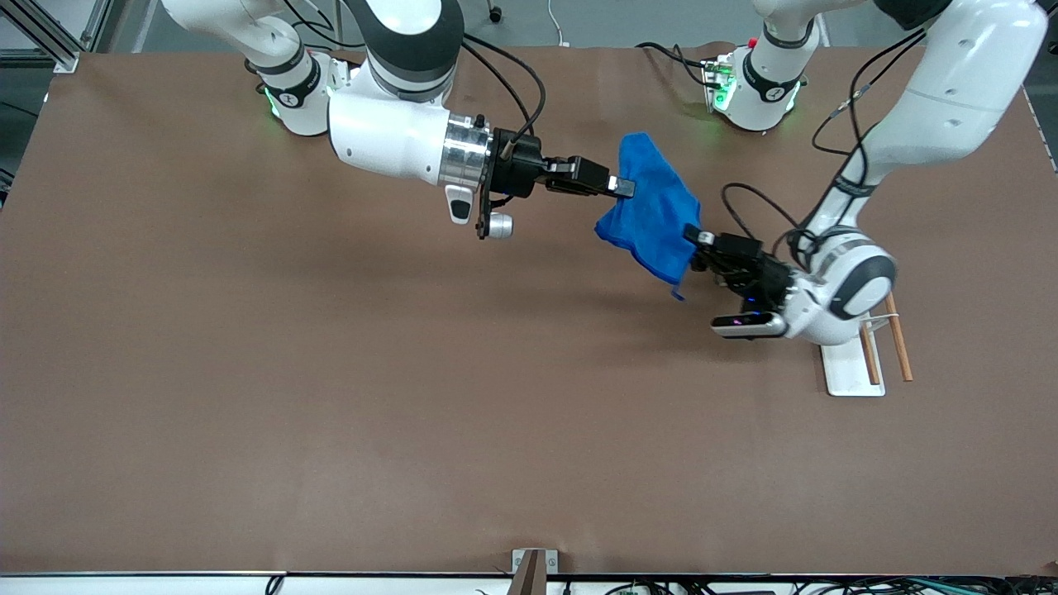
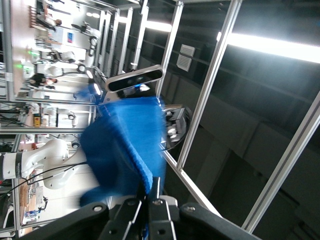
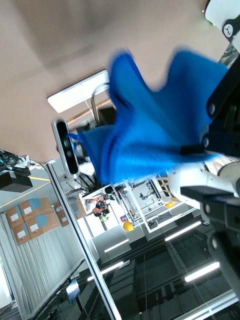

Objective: Right arm passes towel to left arm to hang
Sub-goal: 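Open the right gripper while the left gripper carries the towel away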

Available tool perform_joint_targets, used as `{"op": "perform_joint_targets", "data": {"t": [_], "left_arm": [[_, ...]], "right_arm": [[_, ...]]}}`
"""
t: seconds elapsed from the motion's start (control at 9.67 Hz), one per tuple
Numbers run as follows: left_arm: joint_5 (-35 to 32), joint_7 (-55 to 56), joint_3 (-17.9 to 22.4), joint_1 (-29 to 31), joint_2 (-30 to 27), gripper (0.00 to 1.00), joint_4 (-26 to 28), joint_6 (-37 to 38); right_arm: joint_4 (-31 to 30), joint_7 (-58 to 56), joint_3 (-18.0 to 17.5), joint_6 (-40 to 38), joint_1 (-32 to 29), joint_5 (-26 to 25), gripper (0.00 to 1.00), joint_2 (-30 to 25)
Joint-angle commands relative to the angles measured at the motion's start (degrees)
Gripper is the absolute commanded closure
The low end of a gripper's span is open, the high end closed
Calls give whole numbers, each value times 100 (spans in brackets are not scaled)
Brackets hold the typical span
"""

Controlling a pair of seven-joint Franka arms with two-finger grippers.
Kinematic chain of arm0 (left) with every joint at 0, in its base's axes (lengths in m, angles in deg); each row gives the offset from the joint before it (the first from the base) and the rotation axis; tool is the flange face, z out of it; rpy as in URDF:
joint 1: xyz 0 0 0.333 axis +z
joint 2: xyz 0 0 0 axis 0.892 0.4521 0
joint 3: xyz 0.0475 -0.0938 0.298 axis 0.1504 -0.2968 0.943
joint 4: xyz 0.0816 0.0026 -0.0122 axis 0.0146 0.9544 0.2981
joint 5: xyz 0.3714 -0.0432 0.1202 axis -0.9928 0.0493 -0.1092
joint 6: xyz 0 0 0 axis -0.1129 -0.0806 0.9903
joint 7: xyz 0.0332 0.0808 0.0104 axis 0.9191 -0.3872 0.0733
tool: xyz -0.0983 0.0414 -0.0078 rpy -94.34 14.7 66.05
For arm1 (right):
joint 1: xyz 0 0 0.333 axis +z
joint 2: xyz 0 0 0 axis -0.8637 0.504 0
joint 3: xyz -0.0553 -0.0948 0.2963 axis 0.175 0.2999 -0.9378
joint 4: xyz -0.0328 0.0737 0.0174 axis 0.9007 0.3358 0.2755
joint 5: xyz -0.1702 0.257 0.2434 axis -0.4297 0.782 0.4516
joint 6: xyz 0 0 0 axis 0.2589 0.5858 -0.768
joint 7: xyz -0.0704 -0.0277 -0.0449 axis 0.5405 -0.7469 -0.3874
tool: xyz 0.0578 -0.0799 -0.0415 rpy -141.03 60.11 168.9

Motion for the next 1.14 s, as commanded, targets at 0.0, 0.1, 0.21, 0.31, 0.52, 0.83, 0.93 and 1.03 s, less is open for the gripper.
{"op": "perform_joint_targets", "data": {"t": [0.0,0.1,0.21,0.31,0.52,0.83,0.93,1.03], "left_arm": [[-292,874,80,241,-425,100,-93,-495],[-719,1383,159,382,-540,100,-338,-679],[-1167,1840,194,566,-593,100,-593,-768],[-1624,2367,221,846,-585,100,-883,-795],[-2862,3509,369,1094,-593,100,-1725,-813],[-4691,4373,432,1183,-654,100,-2414,-1005],[-5593,4602,406,1157,-820,100,-2424,-1328],[-6367,4709,379,1157,-909,100,-2371,-1601]], "right_arm": [[-320,-41,-20,-44,-242,-312,0,-120],[-592,-41,-20,-53,-418,-750,0,-251],[-829,-41,-20,-54,-620,-1163,0,-313],[-1015,-32,-11,-45,-822,-1672,0,-331],[-1436,-32,41,-54,-1339,-2969,0,-436],[-1763,-32,225,-437,-2069,-4273,0,-673],[-1755,-6,505,-841,-2185,-4792,0,-787],[-1755,12,882,-1114,-2177,-5336,0,-928]]}}
